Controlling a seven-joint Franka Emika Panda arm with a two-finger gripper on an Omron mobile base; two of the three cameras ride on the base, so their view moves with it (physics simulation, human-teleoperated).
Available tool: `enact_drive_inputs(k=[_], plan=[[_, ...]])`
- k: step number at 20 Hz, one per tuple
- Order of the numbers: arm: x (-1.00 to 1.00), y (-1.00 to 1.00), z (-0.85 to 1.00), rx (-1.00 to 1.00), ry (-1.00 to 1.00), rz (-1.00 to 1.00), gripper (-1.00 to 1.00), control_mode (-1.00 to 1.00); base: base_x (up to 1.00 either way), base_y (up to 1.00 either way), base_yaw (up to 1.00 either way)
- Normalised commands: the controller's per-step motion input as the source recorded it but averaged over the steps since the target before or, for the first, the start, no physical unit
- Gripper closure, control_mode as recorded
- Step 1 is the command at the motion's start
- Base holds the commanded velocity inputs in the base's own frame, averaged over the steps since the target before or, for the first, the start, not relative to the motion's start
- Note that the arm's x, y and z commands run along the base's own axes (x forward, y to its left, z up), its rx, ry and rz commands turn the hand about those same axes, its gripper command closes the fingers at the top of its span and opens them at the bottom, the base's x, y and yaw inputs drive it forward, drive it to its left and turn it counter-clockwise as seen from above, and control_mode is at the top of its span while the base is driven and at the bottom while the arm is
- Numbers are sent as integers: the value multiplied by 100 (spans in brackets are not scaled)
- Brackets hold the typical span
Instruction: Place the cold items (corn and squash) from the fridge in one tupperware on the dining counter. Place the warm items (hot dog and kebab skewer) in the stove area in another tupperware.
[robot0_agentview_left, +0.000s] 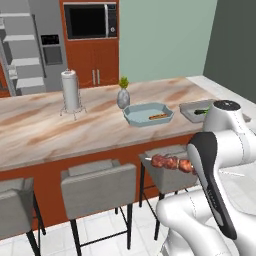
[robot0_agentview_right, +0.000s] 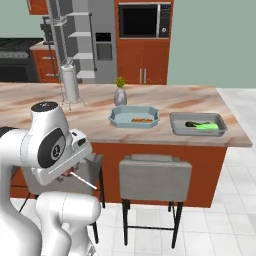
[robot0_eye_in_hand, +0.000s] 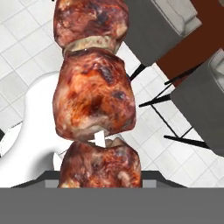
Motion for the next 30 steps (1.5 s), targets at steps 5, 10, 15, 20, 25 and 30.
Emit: enact_drive_inputs(k=[5,10,15,20,25,30], plan=[[0,0,0,0,0,0,100,100,57,-10,-5],[0,0,0,0,0,0,100,100,73,-5,-11],[0,0,0,0,0,0,100,100,70,-15,-22],[0,0,0,0,0,0,100,100,43,-16,-32],[0,0,0,0,0,0,100,100,27,-5,-14],[0,0,0,0,0,0,100,100,2,0,0]])
